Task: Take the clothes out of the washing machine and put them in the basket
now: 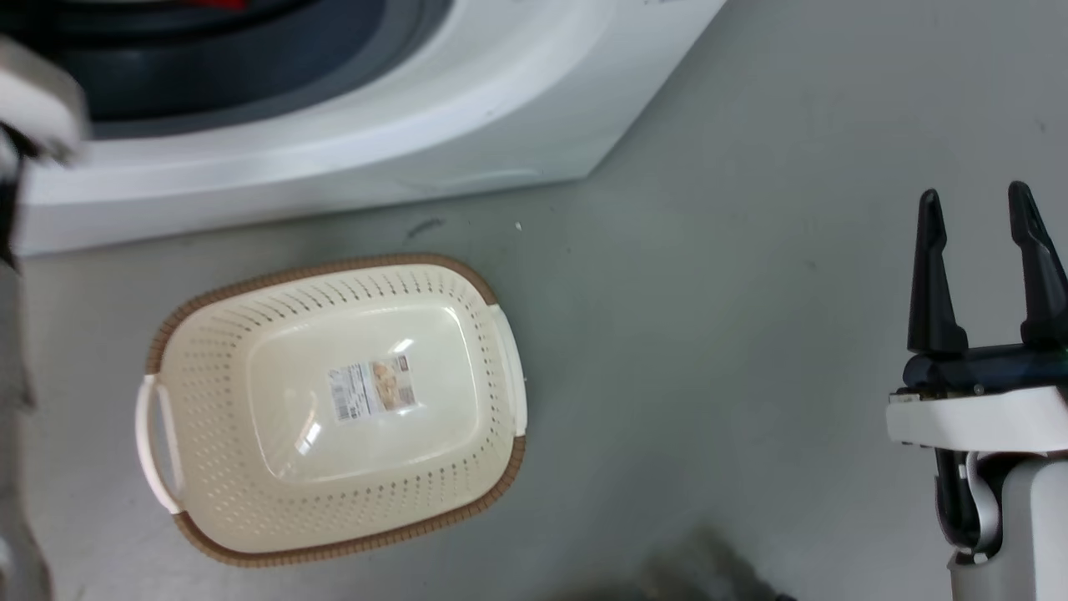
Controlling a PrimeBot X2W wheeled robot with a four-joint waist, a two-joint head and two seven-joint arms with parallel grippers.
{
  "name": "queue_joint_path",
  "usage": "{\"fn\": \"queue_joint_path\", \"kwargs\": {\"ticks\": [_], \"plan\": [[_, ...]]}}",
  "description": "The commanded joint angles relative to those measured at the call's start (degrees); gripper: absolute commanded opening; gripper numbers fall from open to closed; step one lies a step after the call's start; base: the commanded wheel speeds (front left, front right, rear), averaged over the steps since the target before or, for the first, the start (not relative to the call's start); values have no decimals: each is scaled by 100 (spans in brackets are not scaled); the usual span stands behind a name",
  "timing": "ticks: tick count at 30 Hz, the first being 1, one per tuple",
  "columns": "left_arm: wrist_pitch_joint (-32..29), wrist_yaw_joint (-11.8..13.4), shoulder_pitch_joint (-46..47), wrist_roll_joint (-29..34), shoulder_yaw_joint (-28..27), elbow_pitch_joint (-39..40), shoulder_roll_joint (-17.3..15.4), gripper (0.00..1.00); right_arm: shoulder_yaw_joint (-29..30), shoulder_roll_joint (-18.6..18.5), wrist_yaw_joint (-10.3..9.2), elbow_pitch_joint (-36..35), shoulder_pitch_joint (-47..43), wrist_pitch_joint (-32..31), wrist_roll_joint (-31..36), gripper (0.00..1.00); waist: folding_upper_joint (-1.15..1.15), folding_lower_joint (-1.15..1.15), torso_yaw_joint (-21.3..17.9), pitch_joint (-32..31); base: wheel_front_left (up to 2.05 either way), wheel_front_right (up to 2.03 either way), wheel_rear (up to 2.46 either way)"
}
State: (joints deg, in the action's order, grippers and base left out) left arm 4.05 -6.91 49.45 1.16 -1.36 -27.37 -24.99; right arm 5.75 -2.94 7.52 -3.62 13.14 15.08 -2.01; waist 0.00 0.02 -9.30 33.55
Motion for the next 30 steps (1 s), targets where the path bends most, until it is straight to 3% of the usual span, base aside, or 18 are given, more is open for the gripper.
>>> {"fn": "queue_joint_path", "kwargs": {"ticks": [1, 9, 18, 26, 27, 28, 30], "plan": [[-393, -31, 741, 68, 153, -300, -311, 100, -59, 9, -6, -62, 202, 15, -76, 100, 0, -2, -303, 806, 0, 0, 0], [-1697, -51, 2615, 197, 805, -1235, -1044, 100, -218, 8, -6, -94, 367, 14, -313, 100, 0, -2, -540, 1306, 0, 0, 0], [-3200, -44, 3938, -630, 1804, -1881, -1602, 100, -541, 10, -6, -116, 389, 14, -609, 100, 0, -2, -887, 1738, 0, 0, 0], [-3877, -45, 4484, -1225, 2456, -2009, -2081, 100, -624, 10, -6, -158, 371, 14, -747, 100, 0, -2, -1041, 2031, 0, 0, 0], [-3924, -45, 4504, -1317, 2513, -2020, -2091, 60, -615, 10, -6, -160, 374, 14, -750, 100, 0, -2, -1034, 2055, 0, 0, 0], [-4003, -45, 4504, -1419, 2612, -2033, -2091, 0, -599, 10, -6, -162, 382, 14, -748, 100, 0, -2, -1021, 2075, 0, 0, 0], [-4090, -51, 4518, -1597, 2808, -1989, -2134, 0, -574, 10, -6, -146, 401, 14, -732, 100, 0, -2, -985, 2101, 0, 0, 0]]}}
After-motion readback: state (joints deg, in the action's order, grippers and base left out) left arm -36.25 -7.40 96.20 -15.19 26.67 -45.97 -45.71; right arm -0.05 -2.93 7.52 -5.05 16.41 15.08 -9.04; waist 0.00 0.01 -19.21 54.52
